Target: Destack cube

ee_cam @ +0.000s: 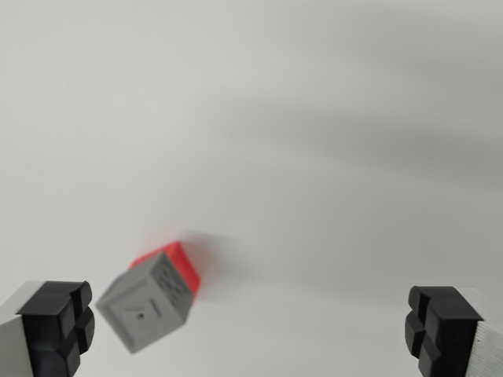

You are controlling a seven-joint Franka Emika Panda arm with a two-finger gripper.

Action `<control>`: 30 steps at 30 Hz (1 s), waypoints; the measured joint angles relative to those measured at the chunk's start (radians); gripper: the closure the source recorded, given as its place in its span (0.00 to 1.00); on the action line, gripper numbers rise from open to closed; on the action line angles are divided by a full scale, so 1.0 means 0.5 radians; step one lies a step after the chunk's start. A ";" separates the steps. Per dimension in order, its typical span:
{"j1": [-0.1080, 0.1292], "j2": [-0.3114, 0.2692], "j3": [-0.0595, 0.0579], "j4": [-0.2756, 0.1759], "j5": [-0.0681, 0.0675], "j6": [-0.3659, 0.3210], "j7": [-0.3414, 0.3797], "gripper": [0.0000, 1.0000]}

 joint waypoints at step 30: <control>0.139 -0.321 0.063 -0.667 -0.010 0.298 -0.376 0.00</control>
